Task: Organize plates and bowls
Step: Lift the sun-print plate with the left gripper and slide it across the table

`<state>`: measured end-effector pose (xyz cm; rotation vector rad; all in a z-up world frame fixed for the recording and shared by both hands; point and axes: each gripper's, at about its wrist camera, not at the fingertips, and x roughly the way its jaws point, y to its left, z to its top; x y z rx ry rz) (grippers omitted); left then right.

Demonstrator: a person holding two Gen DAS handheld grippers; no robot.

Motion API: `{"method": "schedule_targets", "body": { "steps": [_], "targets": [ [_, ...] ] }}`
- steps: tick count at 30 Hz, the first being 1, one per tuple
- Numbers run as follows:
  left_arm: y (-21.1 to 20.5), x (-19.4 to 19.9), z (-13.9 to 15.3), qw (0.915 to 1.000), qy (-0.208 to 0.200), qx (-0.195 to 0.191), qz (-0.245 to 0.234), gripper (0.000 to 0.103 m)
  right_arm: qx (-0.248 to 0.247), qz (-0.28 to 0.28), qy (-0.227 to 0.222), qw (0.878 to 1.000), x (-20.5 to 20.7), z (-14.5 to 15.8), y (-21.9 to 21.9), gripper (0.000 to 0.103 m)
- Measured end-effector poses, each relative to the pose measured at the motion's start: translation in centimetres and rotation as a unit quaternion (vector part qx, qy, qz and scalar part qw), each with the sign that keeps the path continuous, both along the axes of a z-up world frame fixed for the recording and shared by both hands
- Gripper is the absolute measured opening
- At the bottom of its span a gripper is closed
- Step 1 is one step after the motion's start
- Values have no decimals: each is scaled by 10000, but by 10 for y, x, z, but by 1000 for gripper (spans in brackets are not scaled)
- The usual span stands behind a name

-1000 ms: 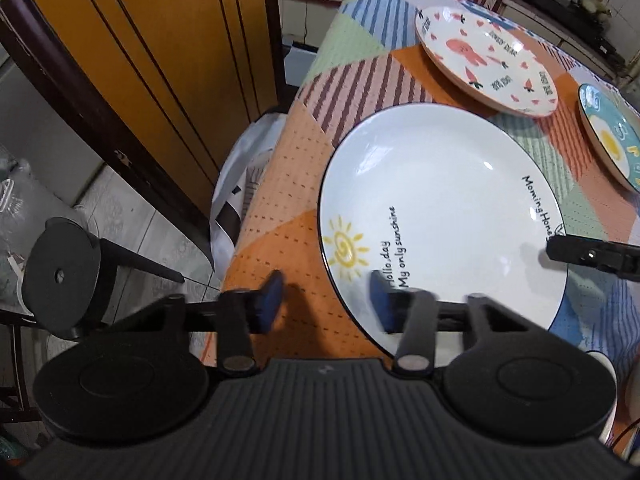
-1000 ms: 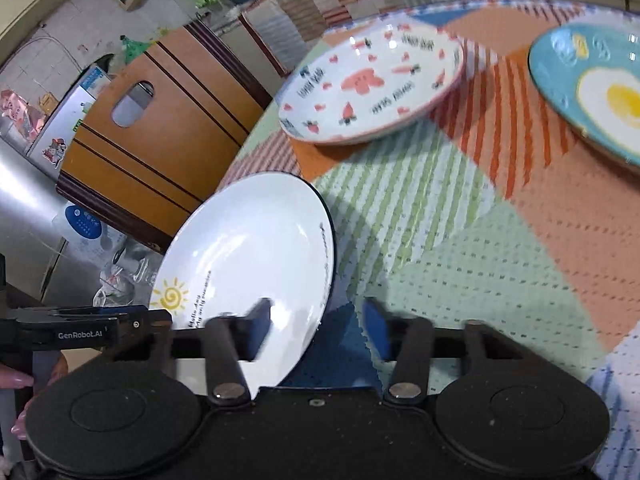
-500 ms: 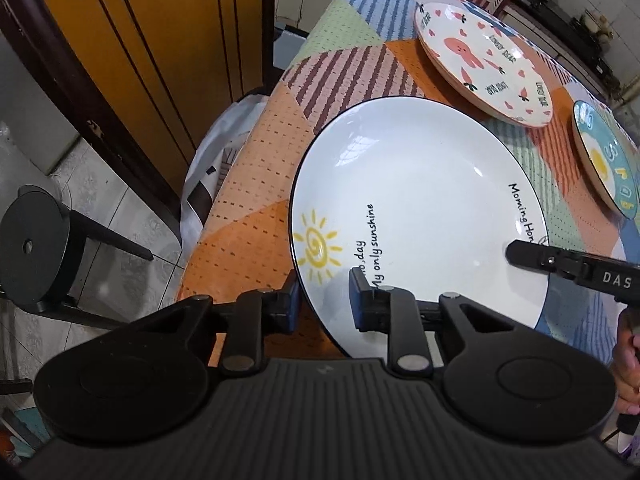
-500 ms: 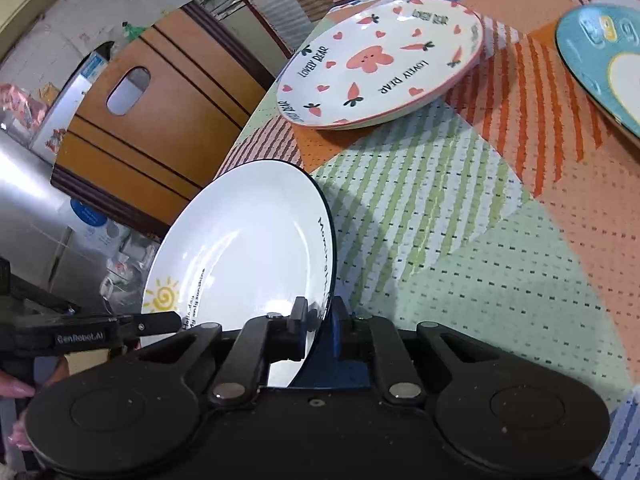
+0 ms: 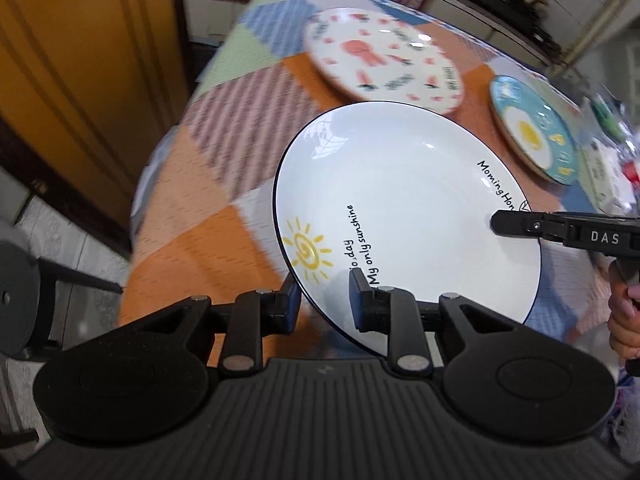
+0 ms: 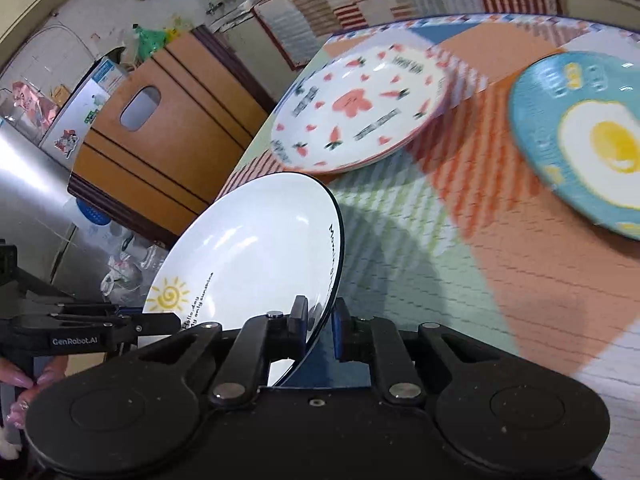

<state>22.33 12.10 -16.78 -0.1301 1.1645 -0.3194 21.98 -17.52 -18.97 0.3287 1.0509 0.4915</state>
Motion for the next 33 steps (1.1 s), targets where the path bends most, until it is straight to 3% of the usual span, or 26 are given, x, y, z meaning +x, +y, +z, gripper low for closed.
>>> {"method": "schedule_targets", "body": {
  "steps": [8, 16, 28, 33],
  "targets": [
    [-65, 15, 11, 9970, 66, -137, -762, 23, -340, -329, -219, 9986, -25, 22, -60, 18],
    [-110, 21, -6, 9924, 210, -39, -1213, 23, -492, -635, -70, 9967, -40, 10, -102, 19],
    [-115, 29, -38, 9899, 243, 296, -1367, 24, -1097, -145, 104, 9938, -41, -20, -81, 26],
    [-115, 25, -38, 9892, 165, 345, -1412, 24, -1442, -77, 141, 9894, -39, -23, -69, 32]
  ]
}}
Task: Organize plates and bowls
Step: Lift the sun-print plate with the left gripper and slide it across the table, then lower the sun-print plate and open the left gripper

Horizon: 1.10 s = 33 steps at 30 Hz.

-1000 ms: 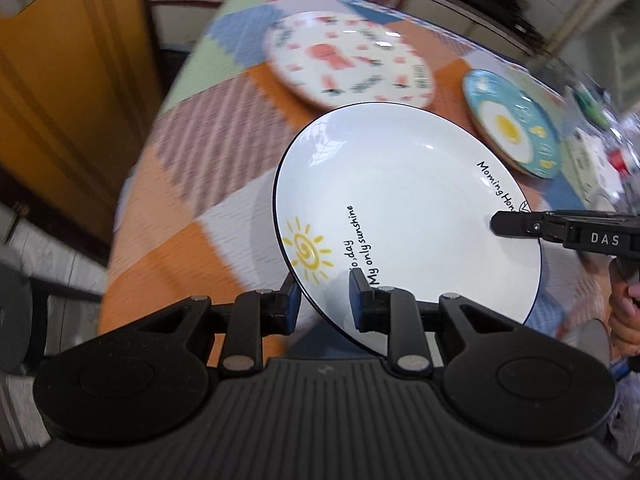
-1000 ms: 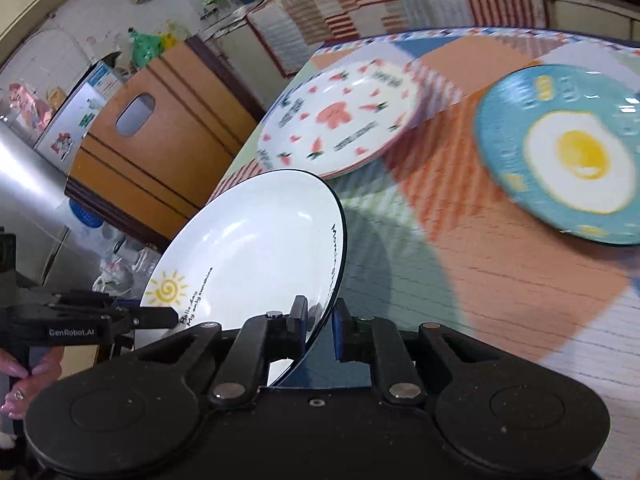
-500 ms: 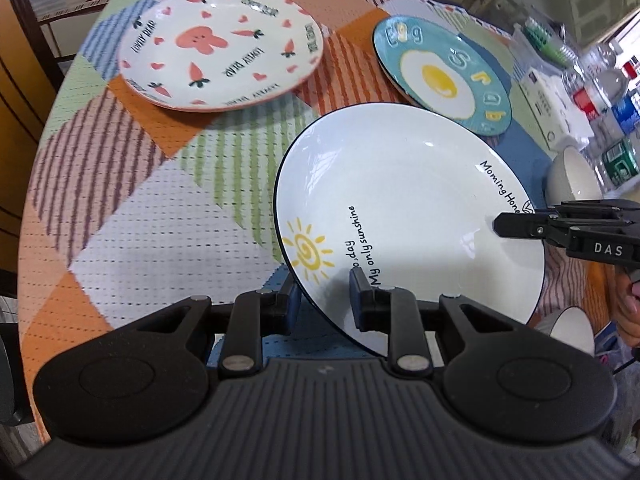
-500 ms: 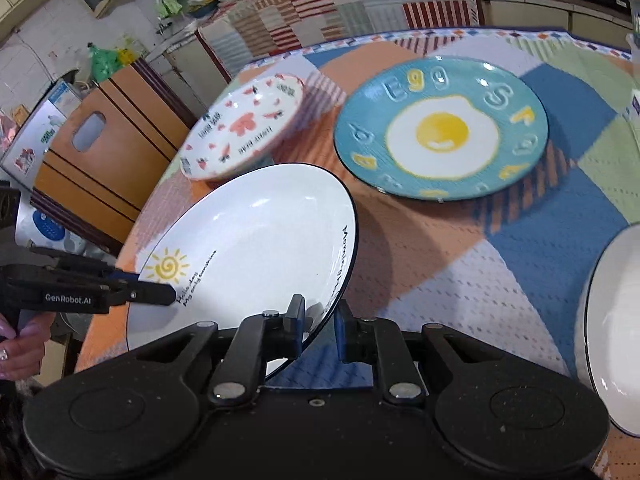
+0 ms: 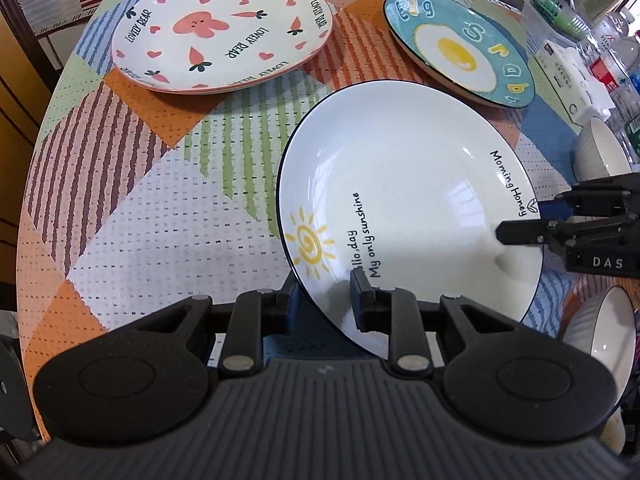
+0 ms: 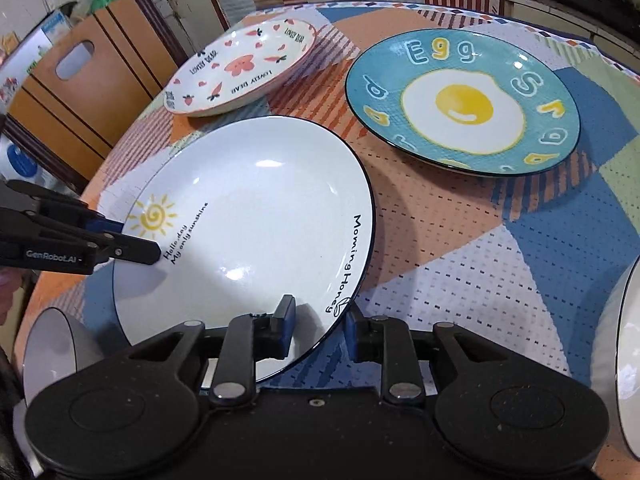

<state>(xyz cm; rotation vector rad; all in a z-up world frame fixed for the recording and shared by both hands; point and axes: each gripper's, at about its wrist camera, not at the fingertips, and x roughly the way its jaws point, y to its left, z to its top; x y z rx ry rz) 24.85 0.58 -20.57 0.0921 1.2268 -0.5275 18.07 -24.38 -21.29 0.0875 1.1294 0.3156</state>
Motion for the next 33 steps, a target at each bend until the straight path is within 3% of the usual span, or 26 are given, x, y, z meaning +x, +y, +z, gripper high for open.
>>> {"method": "schedule_targets", "body": {
  "steps": [4, 8, 12, 18, 23, 33],
  "targets": [
    [2, -1, 9, 10000, -17, 36, 48, 23, -366, 91, 63, 9993, 2, 4, 10, 37],
    [6, -7, 23, 9999, -129, 76, 63, 24, -976, 341, -126, 9946, -8, 14, 24, 38],
    [5, -9, 41, 9997, -218, 18, 80, 25, -1259, 519, -185, 9905, -13, 27, 30, 38],
    [4, -22, 70, 9985, -512, 170, 3, 28, -842, 670, -667, 9920, -21, 74, 41, 38],
    [12, -29, 94, 9972, -712, 216, 67, 33, -658, 842, -1089, 9883, -26, 109, 52, 46],
    [32, -21, 134, 9948, -958, 193, 271, 52, -340, 798, -1603, 9833, -24, 152, 59, 54]
  ]
}}
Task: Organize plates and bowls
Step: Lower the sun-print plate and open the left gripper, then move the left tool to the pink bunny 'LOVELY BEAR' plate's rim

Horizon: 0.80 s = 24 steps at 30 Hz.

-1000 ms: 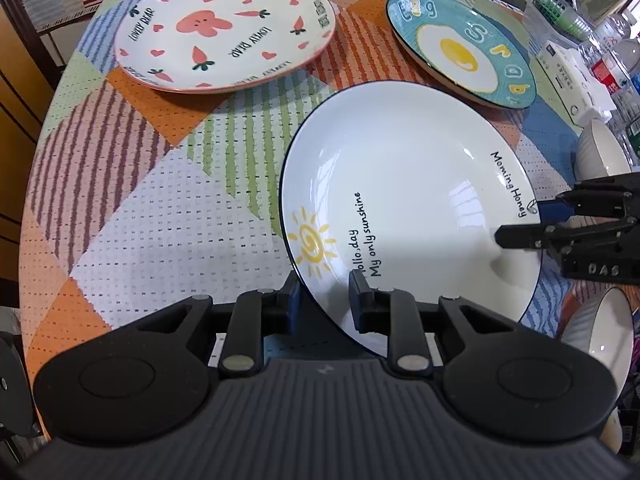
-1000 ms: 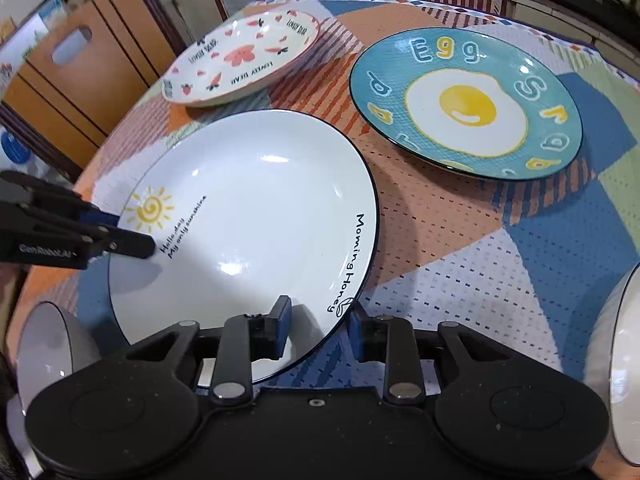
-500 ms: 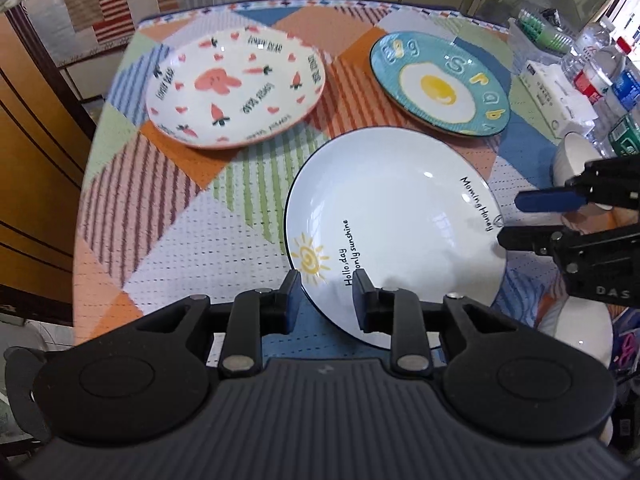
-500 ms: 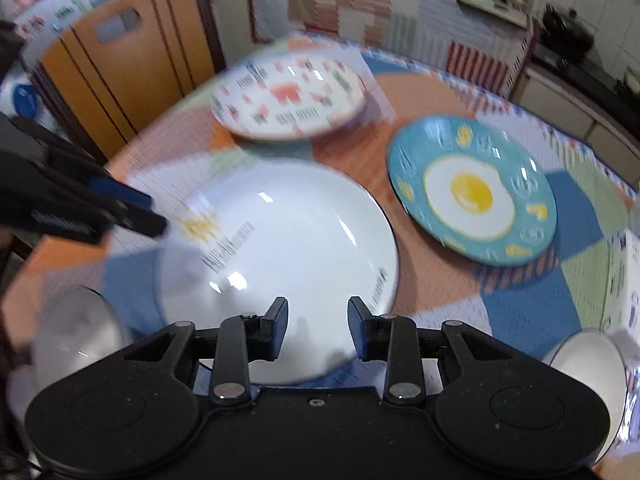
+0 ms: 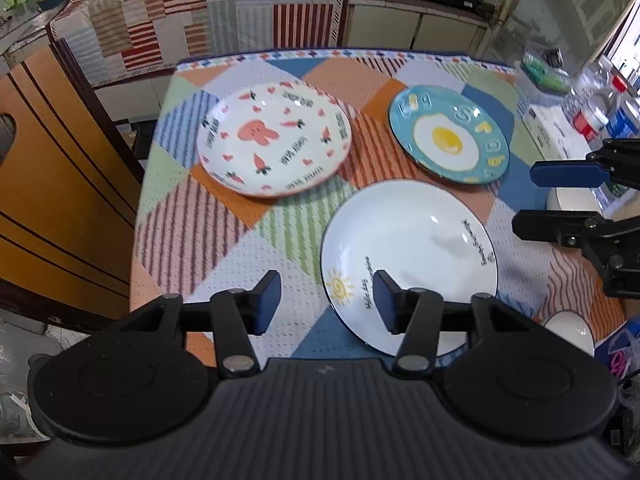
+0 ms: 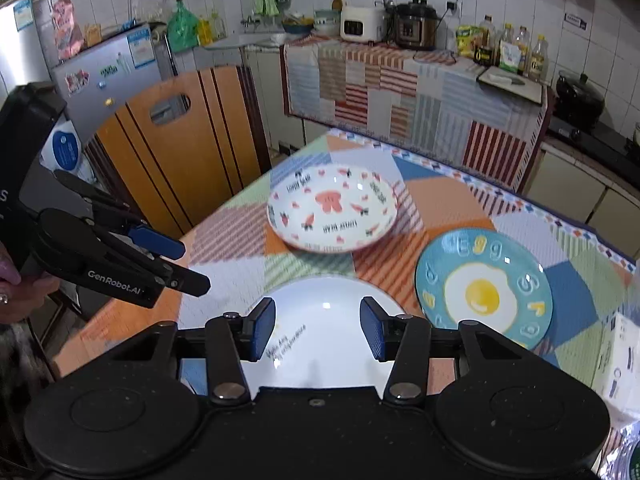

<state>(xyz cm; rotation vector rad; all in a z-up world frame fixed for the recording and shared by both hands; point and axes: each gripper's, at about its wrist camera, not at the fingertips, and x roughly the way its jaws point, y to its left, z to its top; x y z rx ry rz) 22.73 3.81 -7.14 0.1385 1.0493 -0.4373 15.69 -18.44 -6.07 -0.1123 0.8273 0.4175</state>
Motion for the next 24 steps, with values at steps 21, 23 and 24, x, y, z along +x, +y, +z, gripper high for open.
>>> {"method": "schedule_targets", "body": {
  "steps": [21, 23, 24],
  "targets": [
    [38, 108, 24, 9976, -395, 159, 552, 80, 1043, 83, -77, 9945, 112, 24, -4, 74],
    [35, 116, 16, 9977, -358, 212, 532, 82, 1025, 140, -136, 9945, 122, 16, -7, 74],
    [33, 121, 11, 9978, -333, 206, 528, 82, 1021, 145, -139, 9946, 127, 11, -9, 74]
  ]
}}
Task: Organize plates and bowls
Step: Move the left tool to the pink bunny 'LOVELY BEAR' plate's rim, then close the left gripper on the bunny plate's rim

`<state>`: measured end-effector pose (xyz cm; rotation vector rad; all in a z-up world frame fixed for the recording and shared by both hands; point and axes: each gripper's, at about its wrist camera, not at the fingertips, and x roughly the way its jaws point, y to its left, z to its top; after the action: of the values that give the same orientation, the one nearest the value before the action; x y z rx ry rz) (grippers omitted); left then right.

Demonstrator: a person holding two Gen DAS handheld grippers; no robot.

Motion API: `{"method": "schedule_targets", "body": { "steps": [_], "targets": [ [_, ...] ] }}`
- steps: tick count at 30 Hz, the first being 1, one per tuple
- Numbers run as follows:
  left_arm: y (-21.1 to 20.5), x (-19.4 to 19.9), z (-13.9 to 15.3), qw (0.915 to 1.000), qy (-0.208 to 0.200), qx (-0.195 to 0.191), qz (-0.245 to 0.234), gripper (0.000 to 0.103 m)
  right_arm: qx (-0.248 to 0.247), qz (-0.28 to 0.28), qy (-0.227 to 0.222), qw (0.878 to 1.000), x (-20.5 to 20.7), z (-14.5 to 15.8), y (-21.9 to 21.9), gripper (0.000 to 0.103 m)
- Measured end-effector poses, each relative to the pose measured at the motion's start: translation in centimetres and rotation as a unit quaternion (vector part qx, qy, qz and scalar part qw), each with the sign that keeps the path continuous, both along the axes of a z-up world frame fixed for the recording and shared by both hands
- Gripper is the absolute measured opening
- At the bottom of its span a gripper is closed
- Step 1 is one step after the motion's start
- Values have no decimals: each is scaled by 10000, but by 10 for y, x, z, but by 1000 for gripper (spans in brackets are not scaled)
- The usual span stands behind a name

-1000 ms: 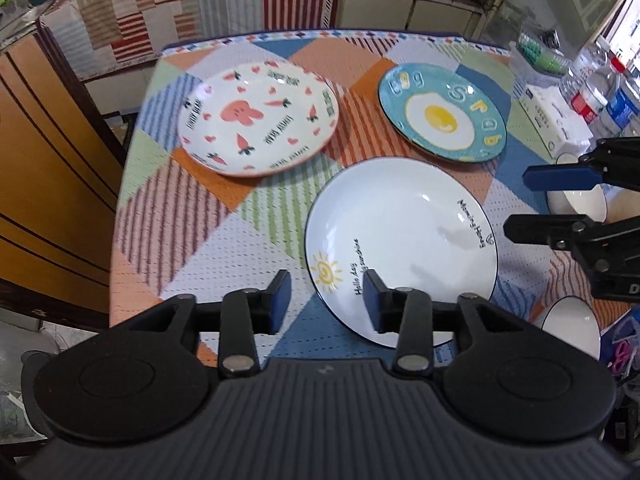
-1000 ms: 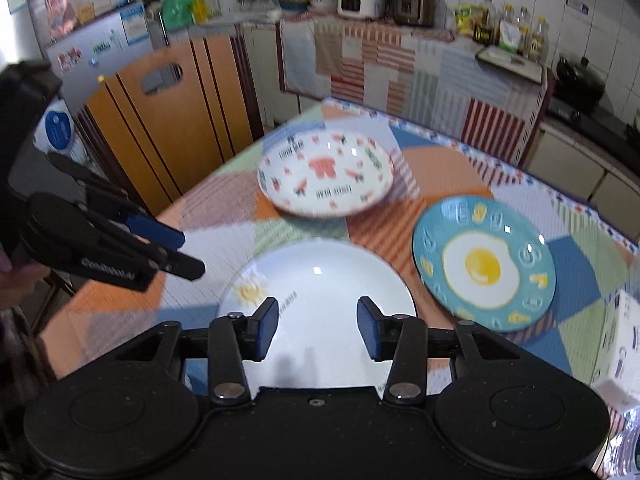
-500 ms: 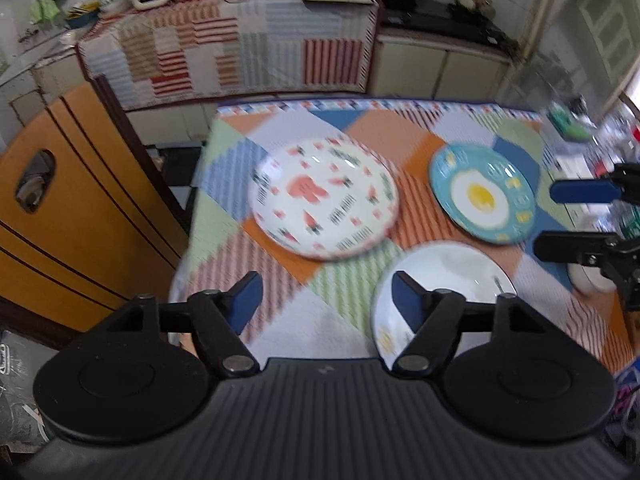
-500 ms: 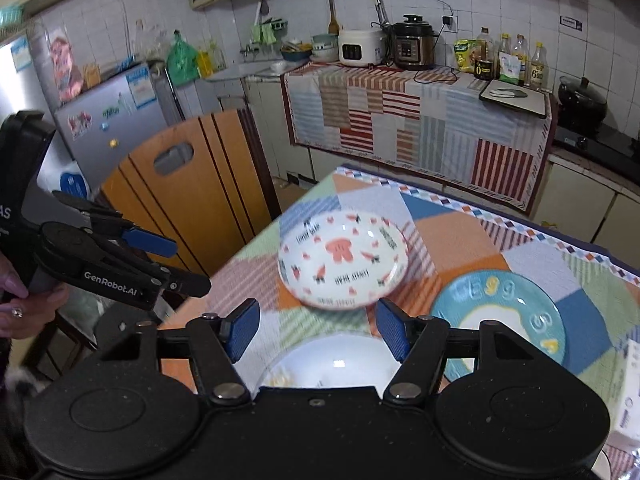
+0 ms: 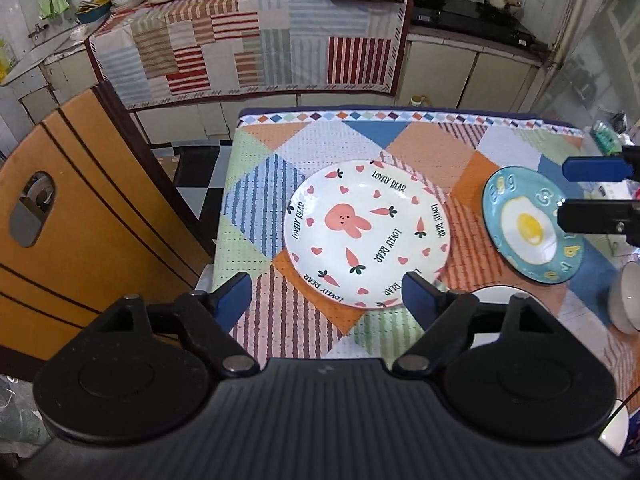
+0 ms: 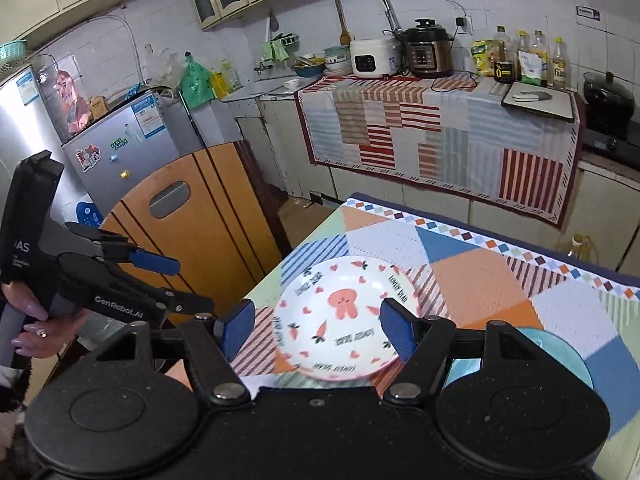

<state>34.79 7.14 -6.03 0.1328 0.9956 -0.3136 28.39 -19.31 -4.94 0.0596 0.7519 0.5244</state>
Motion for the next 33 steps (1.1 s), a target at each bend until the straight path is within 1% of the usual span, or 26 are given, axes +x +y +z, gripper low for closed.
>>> {"method": "schedule_targets", "body": {
  "steps": [2, 4, 6, 9, 11, 12, 13, 15, 17, 18, 21, 23, 24, 27, 29, 30, 31, 32, 33],
  "targets": [
    [-2, 11, -14, 10000, 38, -24, 17, 82, -60, -9, 104, 9999, 11, -12, -3, 74],
    [-2, 21, -31, 9999, 76, -1, 124, 82, -126, 81, 299, 9994, 22, -26, -4, 72],
    [1, 32, -50, 9994, 204, -75, 279, 82, -184, 126, 464, 9987, 34, -44, -4, 72],
    [6, 44, -77, 9980, 355, -194, 496, 81, -95, -107, 814, 9966, 50, -74, -8, 70],
    [15, 51, -94, 9955, 431, -354, 764, 79, -17, -347, 1081, 9935, 59, -92, -9, 62],
    [20, 55, -101, 9934, 494, -410, 948, 77, -96, -469, 1279, 9906, 65, -101, -8, 59],
    [23, 57, -108, 9921, 530, -434, 1053, 77, -121, -578, 1445, 9877, 70, -107, -8, 52],
    [29, 59, -117, 9919, 433, -518, 1078, 77, 121, -677, 1552, 9855, 76, -116, -9, 51],
    [34, 60, -124, 9912, 362, -662, 1085, 75, 201, -785, 1586, 9840, 80, -123, -7, 51],
    [36, 60, -127, 9905, 346, -764, 1088, 73, 237, -811, 1572, 9839, 81, -127, -6, 51],
    [39, 61, -139, 9882, 359, -991, 1115, 69, 153, -863, 1565, 9838, 86, -138, -1, 51],
    [40, 61, -147, 9890, 433, -935, 1062, 67, 46, -867, 1565, 9838, 88, -144, 3, 47],
    [42, 60, -152, 9888, 433, -967, 1052, 66, -48, -858, 1542, 9843, 89, -147, 6, 46],
    [50, 59, -156, 9838, 459, -1365, 1066, 56, -357, -842, 1294, 9874, 91, -149, 11, 39],
    [48, 59, -157, 9842, 380, -1429, 971, 49, -276, -983, 1257, 9868, 93, -152, 8, 31],
    [46, 58, -159, 9844, 331, -1468, 908, 42, -235, -1063, 1233, 9864, 93, -154, 6, 28],
    [45, 58, -160, 9838, 318, -1537, 864, 34, -242, -1108, 1188, 9864, 94, -156, 4, 21],
    [44, 58, -162, 9823, 336, -1639, 846, 30, -263, -1127, 1137, 9868, 94, -158, 3, 18],
    [45, 58, -164, 9795, 351, -1777, 880, 25, -207, -1112, 1081, 9877, 93, -160, 2, 18]
  ]
}}
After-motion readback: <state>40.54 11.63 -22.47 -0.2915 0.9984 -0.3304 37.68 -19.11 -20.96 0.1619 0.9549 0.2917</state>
